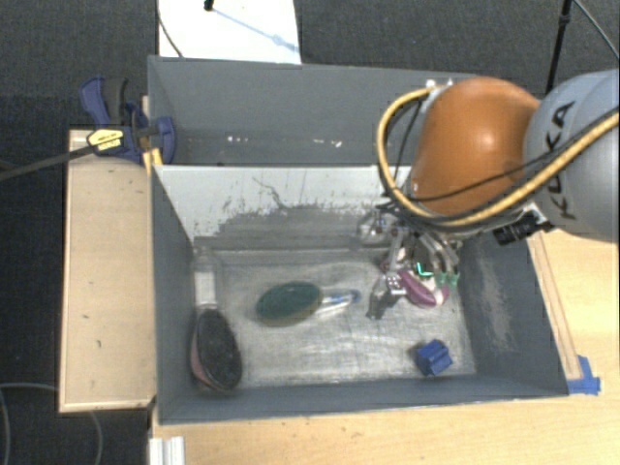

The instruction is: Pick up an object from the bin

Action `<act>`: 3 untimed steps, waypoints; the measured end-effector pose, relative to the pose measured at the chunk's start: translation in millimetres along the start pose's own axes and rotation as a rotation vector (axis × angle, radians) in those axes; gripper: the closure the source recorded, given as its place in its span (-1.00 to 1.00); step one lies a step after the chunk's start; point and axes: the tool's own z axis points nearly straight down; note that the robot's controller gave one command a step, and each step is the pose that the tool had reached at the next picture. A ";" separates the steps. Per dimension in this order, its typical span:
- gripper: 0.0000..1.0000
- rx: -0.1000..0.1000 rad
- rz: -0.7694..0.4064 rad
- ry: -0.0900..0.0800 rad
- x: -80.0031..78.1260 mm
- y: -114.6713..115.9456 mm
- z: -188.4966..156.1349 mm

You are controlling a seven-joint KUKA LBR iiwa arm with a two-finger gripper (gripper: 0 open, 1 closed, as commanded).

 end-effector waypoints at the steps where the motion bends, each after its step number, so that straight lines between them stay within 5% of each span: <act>1: -1.00 0.000 -0.180 -0.002 -46.3 7.6 100.3; 2: -1.00 0.000 -0.350 -0.004 -43.3 14.6 148.6; 3: -1.00 0.001 -0.365 -0.009 -46.9 17.2 153.4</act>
Offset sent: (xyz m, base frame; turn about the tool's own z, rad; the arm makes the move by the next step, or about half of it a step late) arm 0.0459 0.0077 -0.0975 -0.1791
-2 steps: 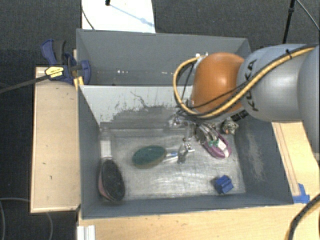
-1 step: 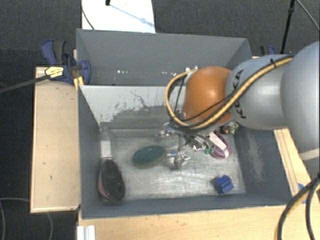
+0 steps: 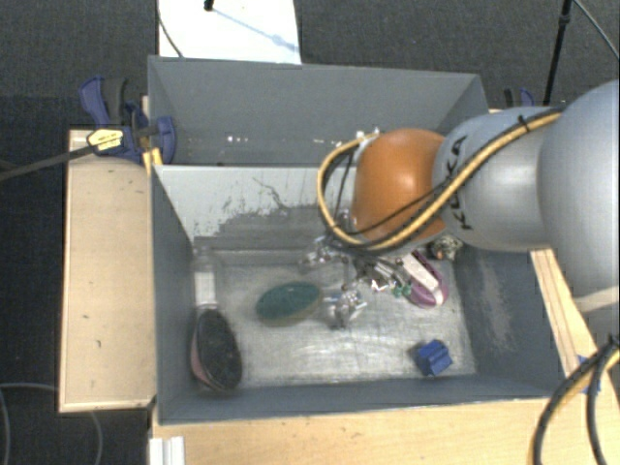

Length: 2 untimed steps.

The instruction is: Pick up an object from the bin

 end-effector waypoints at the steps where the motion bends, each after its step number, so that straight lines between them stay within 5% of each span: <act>1: -1.00 -0.001 0.164 -0.003 7.2 41.0 0.1; 2: -1.00 0.000 -0.268 -0.005 5.5 48.5 -65.1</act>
Offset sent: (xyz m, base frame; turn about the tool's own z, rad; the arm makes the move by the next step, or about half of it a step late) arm -0.0234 0.0336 -0.0027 0.1654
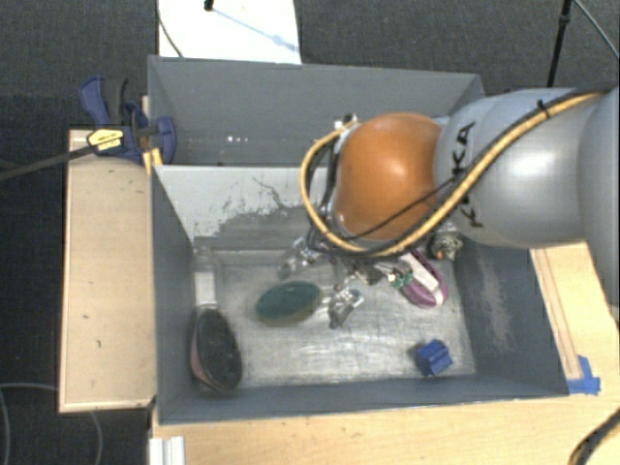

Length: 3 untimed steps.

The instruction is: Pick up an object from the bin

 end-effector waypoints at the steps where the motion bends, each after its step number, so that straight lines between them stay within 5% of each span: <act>1: -1.00 -0.004 -0.145 0.008 -3.7 -9.9 60.3; 2: 1.00 -0.002 -0.141 0.005 -4.8 -10.9 57.4; 3: 1.00 -0.006 -0.237 0.005 -0.1 37.4 35.3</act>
Offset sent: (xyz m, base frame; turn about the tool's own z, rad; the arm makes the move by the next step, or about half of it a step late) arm 0.0096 -0.0057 -0.0592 -0.1473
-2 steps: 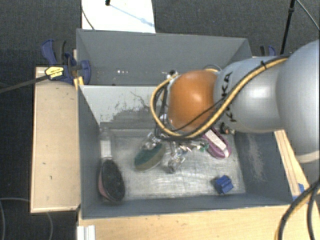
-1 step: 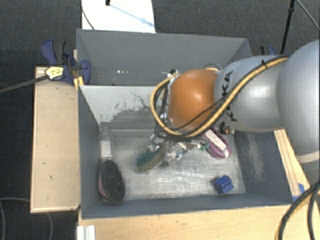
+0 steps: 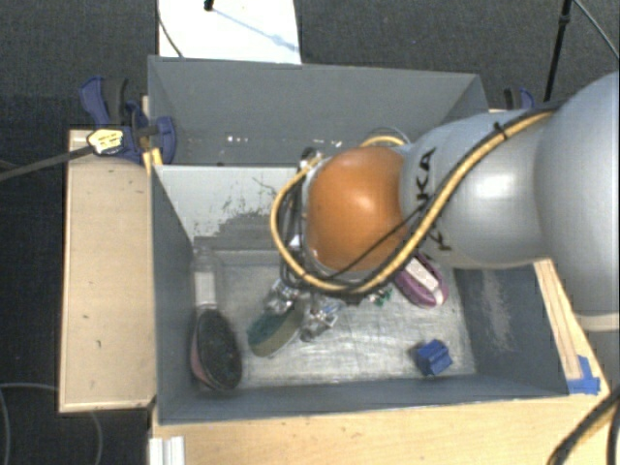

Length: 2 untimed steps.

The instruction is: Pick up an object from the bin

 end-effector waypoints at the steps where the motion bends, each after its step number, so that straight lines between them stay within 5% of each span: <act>1: 1.00 0.007 -0.028 -0.007 -0.8 4.3 -95.8; 2: 1.00 0.005 -0.416 -0.005 -83.8 34.6 -197.6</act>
Offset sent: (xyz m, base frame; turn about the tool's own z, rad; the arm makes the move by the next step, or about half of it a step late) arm -0.0045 0.0020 0.0908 -0.0320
